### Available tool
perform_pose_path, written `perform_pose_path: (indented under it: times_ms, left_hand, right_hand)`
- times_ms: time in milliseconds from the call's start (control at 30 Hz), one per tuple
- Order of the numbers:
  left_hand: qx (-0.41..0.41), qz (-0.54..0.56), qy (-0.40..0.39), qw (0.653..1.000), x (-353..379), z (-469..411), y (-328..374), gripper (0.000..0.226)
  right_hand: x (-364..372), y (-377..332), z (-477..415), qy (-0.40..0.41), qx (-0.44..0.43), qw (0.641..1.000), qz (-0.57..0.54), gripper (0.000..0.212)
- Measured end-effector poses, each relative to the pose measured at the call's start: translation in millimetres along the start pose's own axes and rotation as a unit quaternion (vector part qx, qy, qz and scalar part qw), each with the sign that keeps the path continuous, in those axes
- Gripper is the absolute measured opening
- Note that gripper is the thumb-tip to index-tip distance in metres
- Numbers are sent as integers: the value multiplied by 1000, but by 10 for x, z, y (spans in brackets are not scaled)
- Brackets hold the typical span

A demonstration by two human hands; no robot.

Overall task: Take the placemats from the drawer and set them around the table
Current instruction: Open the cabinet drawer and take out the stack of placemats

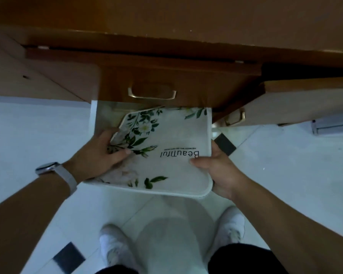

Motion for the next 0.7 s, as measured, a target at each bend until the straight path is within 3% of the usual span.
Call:
perform_pose_path:
  times_ms: [100, 167, 267, 467, 600, 700]
  left_hand:
    - [-95, -59, 29, 993, 135, 114, -60, 80]
    - [-139, -46, 69, 987, 205, 146, -38, 81]
    - [-203, 2, 57, 977, 264, 175, -20, 80]
    - [-151, 1, 123, 981, 248, 248, 20, 90]
    - [-78, 98, 130, 984, 287, 370, -38, 93]
    - [-68, 124, 144, 979, 332, 486, -75, 97]
  right_hand:
    - [-71, 102, 110, 5, 13, 1000, 27, 67]
    - [-117, 151, 119, 13, 14, 998, 52, 72]
    - [-180, 200, 151, 6, 11, 997, 72, 74]
    - [-245, 246, 147, 17, -1, 978, 209, 58]
    - [-204, 257, 115, 60, -14, 964, 257, 59]
    - [-176, 267, 159, 87, -45, 954, 285, 60]
Point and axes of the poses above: each hand's wrist, its own z-axis away from the middle knuckle, its own x-axis out of the palm, y = z × x, the point moved 2 cm from there along -z, towards the middle knuckle, and after that the axes turned 11 degrees about -x, right-handed, at the moved point
